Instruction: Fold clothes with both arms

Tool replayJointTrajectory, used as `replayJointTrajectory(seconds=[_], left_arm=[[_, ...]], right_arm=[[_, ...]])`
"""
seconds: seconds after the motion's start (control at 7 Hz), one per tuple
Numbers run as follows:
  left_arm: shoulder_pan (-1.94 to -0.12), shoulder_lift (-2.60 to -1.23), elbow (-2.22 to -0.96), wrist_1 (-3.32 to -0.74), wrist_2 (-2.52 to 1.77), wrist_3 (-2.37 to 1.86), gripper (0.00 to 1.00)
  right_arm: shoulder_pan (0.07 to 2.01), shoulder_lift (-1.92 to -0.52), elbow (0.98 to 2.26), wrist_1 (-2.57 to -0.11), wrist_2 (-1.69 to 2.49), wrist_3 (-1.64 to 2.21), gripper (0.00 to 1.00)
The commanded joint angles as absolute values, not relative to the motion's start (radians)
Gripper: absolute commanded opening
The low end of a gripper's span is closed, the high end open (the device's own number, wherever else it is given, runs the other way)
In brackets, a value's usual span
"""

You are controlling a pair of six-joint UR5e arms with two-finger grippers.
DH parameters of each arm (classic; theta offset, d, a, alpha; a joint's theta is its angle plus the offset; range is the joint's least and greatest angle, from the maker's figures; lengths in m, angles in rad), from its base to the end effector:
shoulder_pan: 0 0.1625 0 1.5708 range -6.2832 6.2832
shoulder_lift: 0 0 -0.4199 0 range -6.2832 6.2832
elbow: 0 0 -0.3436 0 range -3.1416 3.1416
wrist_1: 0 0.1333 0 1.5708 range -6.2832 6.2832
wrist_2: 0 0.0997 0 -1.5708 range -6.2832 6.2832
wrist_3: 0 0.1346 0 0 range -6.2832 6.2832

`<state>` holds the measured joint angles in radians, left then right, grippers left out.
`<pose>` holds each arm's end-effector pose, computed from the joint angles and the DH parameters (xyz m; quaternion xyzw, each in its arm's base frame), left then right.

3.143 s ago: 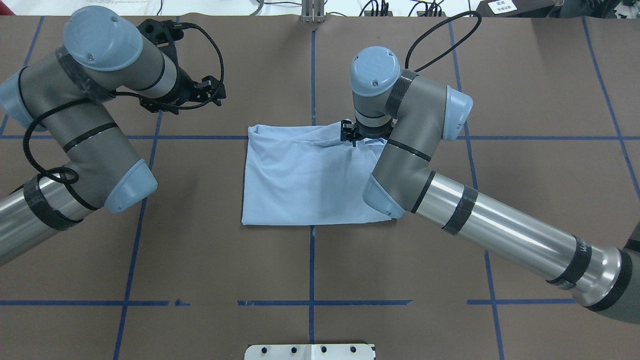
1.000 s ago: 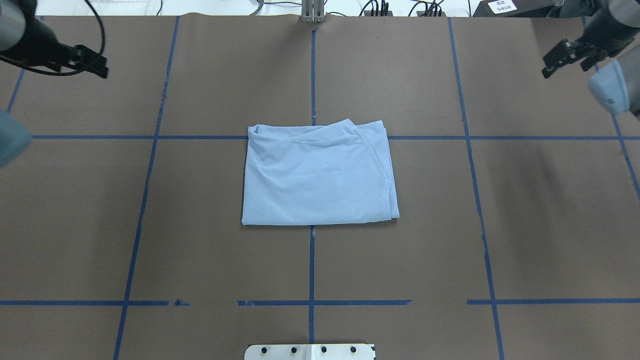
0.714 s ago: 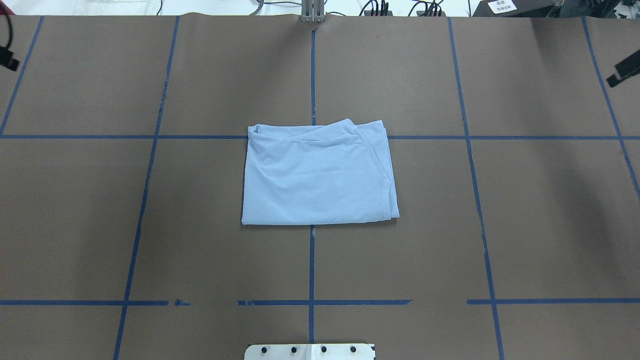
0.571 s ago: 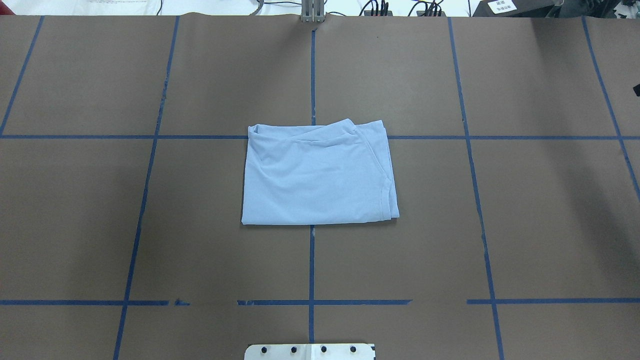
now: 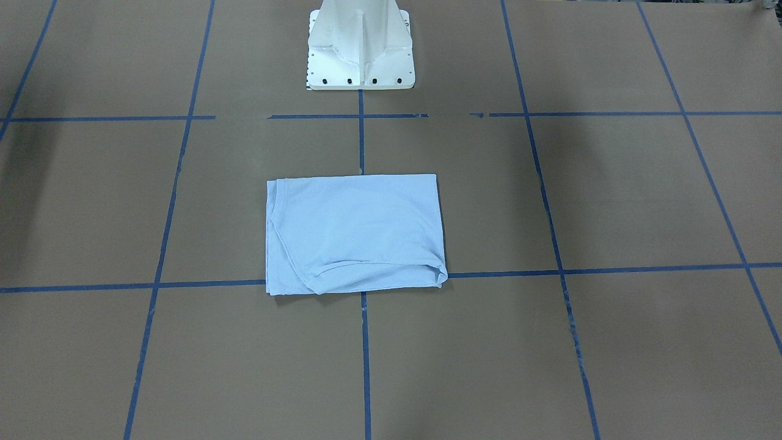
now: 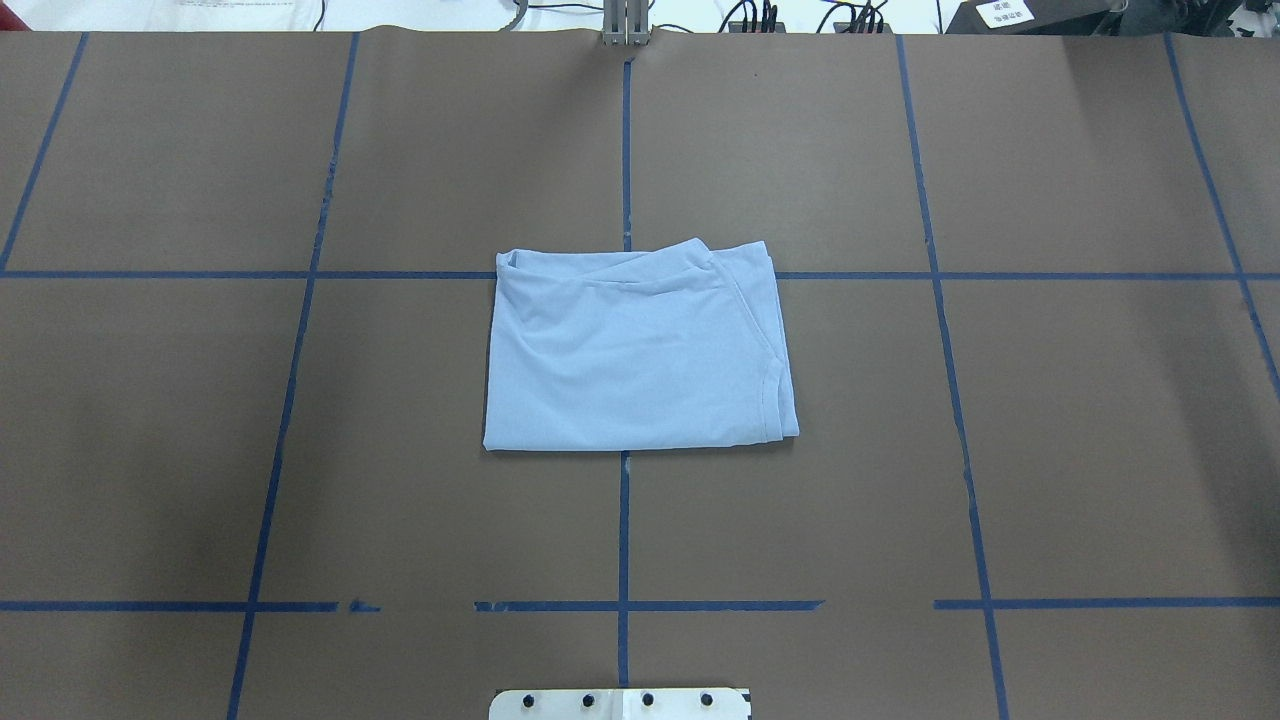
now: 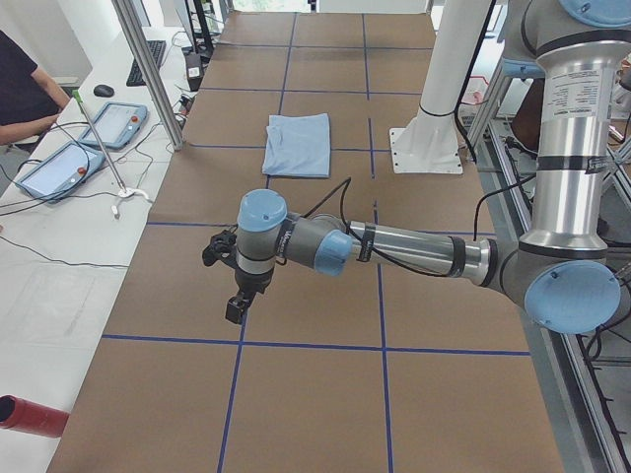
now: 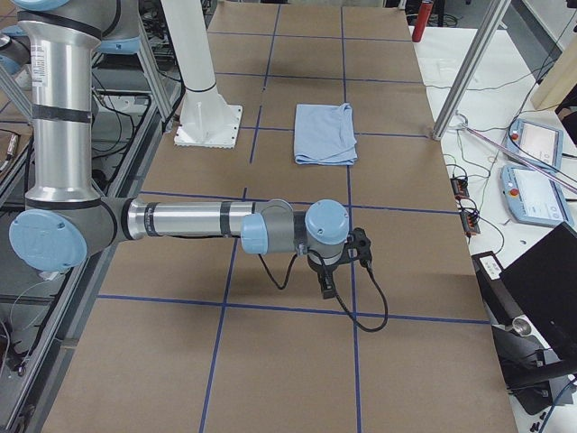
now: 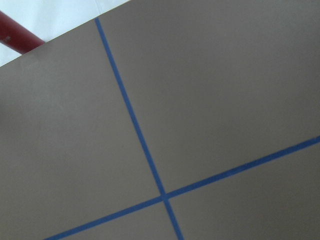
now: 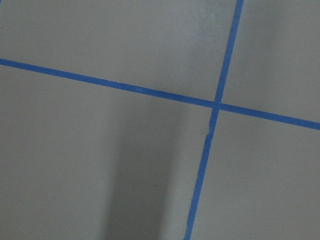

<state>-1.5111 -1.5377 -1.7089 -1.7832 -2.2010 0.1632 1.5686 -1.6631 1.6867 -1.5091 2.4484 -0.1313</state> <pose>-0.0267 -0.4589 0.6184 0.1659 0.2978 0.1531 0.9275 0.0289 -0.4115 0.6497 0.0659 -0.4211 -0.0784 0.9012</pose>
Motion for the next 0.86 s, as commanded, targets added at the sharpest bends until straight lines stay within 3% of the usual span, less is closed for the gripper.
replayJointTrajectory(seconds=[0.0,0.71], left_arm=[[-1.516,-1.494,-1.645,-1.816,-2.209,0.167,1.0],[-1.525,-1.499,-1.621,-1.74,-2.292,0.163,1.0]], right_arm=[[1.572,-1.677,1.664,-1.505,2.424,-0.102,1.0],[1.578,-1.719,1.683,-1.513,2.476,-0.003,1.0]])
